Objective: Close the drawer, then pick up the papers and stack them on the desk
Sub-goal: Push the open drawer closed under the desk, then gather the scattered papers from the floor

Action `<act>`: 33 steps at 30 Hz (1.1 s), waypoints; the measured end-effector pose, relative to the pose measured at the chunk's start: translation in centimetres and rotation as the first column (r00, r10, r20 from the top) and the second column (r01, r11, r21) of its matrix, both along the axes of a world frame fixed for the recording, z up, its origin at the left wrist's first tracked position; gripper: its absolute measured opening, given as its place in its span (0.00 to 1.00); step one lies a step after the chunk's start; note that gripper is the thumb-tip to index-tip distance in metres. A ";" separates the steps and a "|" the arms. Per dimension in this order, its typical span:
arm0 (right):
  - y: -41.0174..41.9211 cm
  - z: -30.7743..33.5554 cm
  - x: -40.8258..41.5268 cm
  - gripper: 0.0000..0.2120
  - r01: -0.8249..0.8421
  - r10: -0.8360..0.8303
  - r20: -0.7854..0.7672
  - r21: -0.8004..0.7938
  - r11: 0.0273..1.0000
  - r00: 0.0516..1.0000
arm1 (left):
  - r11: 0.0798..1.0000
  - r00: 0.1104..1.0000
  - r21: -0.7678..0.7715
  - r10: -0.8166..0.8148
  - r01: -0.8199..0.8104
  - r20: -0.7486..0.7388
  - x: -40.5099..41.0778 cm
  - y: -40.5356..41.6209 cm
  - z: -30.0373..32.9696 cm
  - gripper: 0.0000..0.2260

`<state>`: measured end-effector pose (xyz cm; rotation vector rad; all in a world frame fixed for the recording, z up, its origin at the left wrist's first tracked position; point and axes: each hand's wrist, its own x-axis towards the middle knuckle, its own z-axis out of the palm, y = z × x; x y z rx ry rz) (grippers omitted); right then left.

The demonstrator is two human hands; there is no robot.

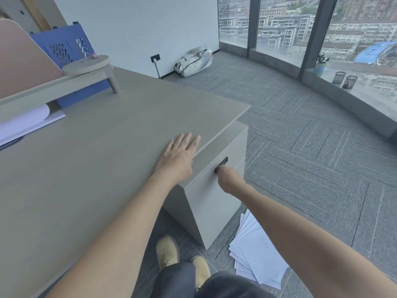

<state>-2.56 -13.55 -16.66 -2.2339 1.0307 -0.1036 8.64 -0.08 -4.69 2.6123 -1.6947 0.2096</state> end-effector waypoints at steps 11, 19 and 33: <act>-0.1 0.6 -0.4 0.12 -0.212 0.104 -0.259 -0.433 0.876 0.960 | 1.000 1.000 0.005 0.019 -0.019 -0.003 -0.2 0.1 0.1 0.32; 0.5 2.6 -2.3 0.17 -0.258 0.128 -0.293 -0.464 0.847 0.948 | 0.996 0.997 0.068 0.059 -0.055 -0.050 -1.0 0.3 0.8 0.37; -0.7 5.1 -19.7 0.16 -0.166 -0.010 -0.376 -0.433 0.886 0.926 | 0.999 0.941 0.048 0.023 -0.007 -0.339 -16.1 -3.4 0.0 0.19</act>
